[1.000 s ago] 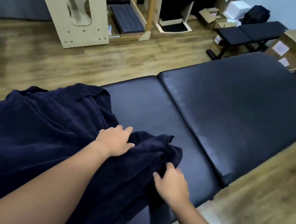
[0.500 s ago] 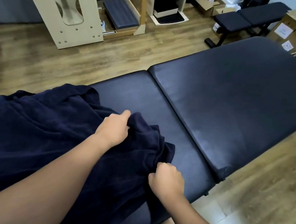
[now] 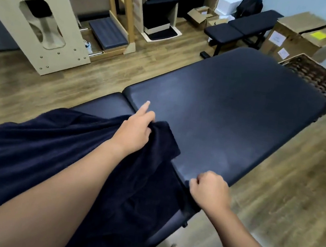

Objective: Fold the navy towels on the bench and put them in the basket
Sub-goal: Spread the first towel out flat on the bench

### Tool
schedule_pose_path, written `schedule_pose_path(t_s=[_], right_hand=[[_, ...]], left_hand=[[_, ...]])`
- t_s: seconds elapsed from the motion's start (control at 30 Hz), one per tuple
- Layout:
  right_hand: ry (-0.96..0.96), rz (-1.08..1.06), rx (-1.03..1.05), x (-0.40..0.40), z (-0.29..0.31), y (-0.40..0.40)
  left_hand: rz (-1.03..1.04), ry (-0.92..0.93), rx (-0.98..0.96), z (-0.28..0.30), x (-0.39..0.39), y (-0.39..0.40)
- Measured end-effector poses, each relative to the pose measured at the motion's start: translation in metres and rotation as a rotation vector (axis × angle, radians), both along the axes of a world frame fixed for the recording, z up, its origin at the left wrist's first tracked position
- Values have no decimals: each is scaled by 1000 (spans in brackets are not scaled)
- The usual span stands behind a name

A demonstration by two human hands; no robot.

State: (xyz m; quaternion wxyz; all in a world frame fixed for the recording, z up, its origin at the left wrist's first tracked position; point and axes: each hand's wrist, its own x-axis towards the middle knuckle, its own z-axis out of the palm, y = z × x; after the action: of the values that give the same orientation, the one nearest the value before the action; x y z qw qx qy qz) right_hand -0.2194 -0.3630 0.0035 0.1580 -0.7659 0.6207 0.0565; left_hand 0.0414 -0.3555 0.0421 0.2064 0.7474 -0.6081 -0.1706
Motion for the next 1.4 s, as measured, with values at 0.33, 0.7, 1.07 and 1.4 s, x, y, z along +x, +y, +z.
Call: schedule_pose_path(t_s=[0.33, 0.7, 1.07, 1.4], right_hand=[[-884, -182, 375, 37, 0, -24], [-430, -84, 158, 18, -10, -56], [-43, 33, 57, 5, -1, -107], [-27, -86, -65, -68, 1, -211]], left_hand=[[-188, 84, -99, 18, -86, -57], [122, -349, 560, -35, -19, -29], [150, -279, 444, -69, 12, -72], [126, -192, 132, -32, -61, -192]])
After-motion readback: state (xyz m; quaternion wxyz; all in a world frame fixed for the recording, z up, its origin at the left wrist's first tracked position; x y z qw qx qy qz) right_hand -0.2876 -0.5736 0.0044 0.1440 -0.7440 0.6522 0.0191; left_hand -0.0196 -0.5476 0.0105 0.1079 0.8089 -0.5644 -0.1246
